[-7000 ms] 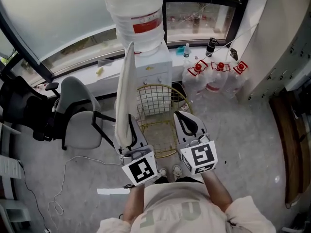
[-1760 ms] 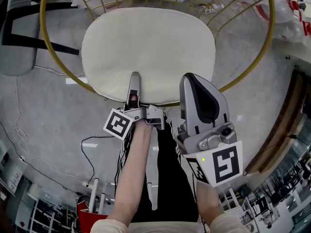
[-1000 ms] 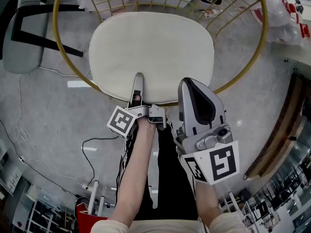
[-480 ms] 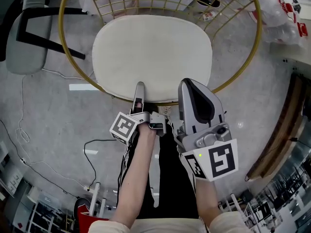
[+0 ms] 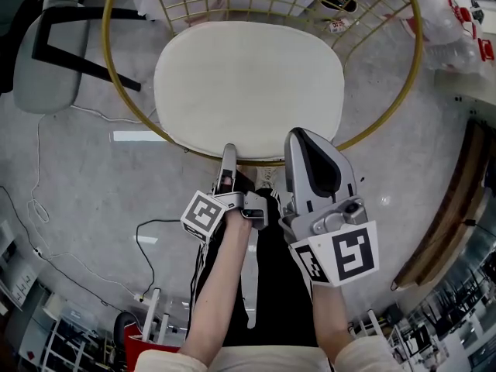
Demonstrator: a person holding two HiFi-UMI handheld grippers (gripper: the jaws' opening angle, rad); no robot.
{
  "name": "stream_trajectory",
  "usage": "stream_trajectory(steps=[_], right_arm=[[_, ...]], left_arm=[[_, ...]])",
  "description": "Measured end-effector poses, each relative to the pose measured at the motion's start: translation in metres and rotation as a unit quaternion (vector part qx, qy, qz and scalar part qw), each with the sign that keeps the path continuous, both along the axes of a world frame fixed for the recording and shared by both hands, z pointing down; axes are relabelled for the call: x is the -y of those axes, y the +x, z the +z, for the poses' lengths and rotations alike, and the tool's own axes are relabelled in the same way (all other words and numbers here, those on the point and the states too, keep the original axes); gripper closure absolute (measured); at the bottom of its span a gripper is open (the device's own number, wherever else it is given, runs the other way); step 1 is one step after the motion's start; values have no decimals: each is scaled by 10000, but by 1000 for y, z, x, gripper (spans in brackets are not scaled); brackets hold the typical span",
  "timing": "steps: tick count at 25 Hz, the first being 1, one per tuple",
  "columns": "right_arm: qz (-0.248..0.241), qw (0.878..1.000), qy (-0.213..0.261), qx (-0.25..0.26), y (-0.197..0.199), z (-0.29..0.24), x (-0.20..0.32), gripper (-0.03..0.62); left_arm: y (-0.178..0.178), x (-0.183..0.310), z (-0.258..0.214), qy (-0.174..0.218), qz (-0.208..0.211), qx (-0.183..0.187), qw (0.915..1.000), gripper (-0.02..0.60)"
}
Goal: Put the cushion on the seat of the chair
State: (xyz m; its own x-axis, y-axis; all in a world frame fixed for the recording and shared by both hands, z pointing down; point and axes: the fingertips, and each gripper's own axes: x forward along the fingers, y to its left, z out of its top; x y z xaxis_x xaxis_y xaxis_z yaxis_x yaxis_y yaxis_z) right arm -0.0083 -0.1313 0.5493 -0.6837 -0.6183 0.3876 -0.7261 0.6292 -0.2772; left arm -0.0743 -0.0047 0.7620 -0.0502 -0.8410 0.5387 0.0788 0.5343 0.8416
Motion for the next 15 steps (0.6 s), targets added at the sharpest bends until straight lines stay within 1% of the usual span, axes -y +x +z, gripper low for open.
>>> stream_trajectory(steps=[3,10,15], right_arm=[[-23,10000,-27,-4,-1,1,-2,577],[-36,10000,-70,-40,-1,5,-4,577],[-35,9999,-99,-64,0,8,-4,577]], left_arm=[[2,-7,0,-34,82,73,9999,383],[3,-13,0,-83,27,-9,10000,383],[3,-18,0,-117,137,51,9998,383]])
